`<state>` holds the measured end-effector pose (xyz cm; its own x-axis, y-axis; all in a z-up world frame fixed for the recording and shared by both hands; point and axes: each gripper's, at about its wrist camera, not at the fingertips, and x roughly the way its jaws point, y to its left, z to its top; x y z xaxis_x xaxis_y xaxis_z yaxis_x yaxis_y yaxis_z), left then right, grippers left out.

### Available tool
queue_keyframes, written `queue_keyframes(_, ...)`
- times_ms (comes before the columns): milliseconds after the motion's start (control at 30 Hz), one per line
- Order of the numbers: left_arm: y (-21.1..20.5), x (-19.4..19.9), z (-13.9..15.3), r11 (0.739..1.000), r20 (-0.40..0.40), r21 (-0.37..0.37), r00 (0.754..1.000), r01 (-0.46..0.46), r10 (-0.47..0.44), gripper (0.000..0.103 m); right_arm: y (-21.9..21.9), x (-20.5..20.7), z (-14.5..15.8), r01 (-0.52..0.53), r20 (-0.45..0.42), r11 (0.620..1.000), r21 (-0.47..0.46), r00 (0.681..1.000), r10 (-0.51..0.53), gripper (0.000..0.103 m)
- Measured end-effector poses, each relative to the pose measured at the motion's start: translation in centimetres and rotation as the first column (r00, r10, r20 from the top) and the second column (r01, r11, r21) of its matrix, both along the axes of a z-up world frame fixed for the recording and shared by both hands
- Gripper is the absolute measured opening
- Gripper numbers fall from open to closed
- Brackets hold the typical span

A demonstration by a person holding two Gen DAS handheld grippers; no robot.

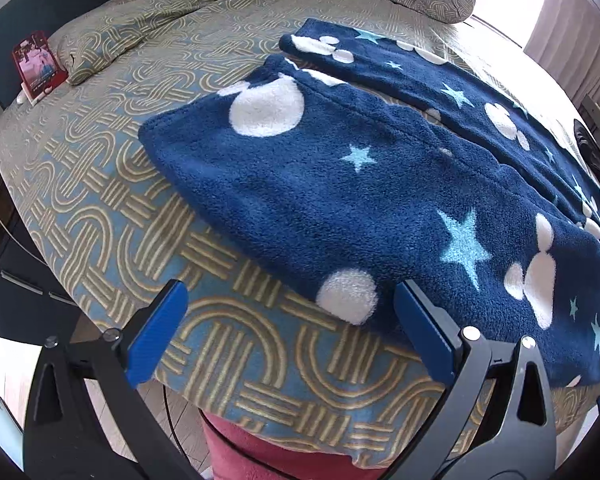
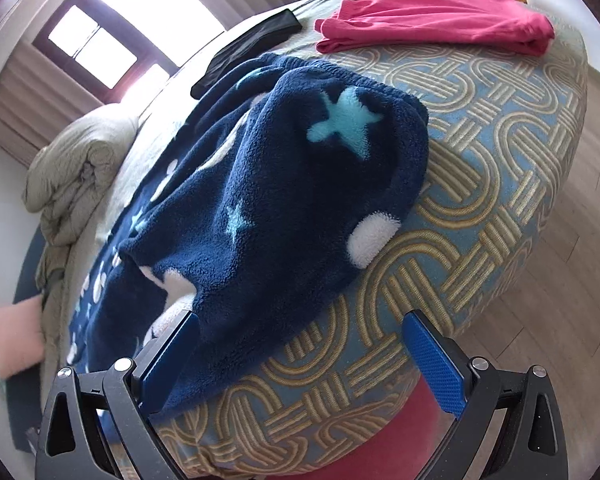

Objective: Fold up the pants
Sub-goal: 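Grasp the pants edge with both grippers and lift it up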

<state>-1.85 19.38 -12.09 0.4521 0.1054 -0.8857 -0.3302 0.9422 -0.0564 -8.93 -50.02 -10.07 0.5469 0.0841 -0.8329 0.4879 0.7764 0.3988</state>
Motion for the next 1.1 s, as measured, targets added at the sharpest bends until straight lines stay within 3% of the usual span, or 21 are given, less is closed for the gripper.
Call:
queue_keyframes(167,1.5,0.5,-0.7,0.994,-0.017,-0.090,0.998,-0.056,0.054,0.102,-1.2,-0.3,0.0,0.049,0.031,0.997,0.054,0.998,-0.051,0.101)
queue_keyframes(333,1.5,1.9,-0.6,0.995,-0.003,-0.098,0.999,-0.034,0.034,0.102,-1.6,0.7,0.1,0.047,0.079,0.992,0.120,0.995,-0.057,0.080)
queue_keyframes(500,2.3,2.4,-0.7,0.986,0.001,-0.157,0.998,-0.057,0.058,0.102,-1.4,1.6,-0.7,0.055,0.074,0.985,0.164,0.995,-0.068,0.076)
queue_keyframes(733,3.9,2.5,-0.6,0.961,0.030,-0.259,0.994,-0.097,0.109,0.102,-1.1,1.6,-0.7,0.038,0.050,0.988,0.151,0.998,-0.046,0.062)
queue_keyframes(833,4.0,2.5,-0.5,0.959,0.016,-0.260,0.992,-0.114,0.122,0.101,-1.3,1.6,-1.0,0.055,0.044,0.987,0.153,0.997,-0.062,0.055)
queue_keyframes(967,4.6,2.5,-0.4,0.959,0.013,-0.260,0.993,-0.111,0.119,0.100,-1.3,1.6,-1.0,0.053,0.050,0.987,0.150,0.997,-0.061,0.055)
queue_keyframes(1067,5.2,2.7,-0.4,0.953,0.044,-0.263,0.985,-0.152,0.169,0.082,-1.5,1.8,-1.3,0.053,0.054,0.988,0.147,0.997,-0.062,0.055)
queue_keyframes(1100,5.2,2.9,-0.3,0.953,0.064,-0.260,0.982,-0.156,0.178,0.063,-1.4,2.0,-1.3,0.053,0.056,0.988,0.147,0.997,-0.062,0.055)
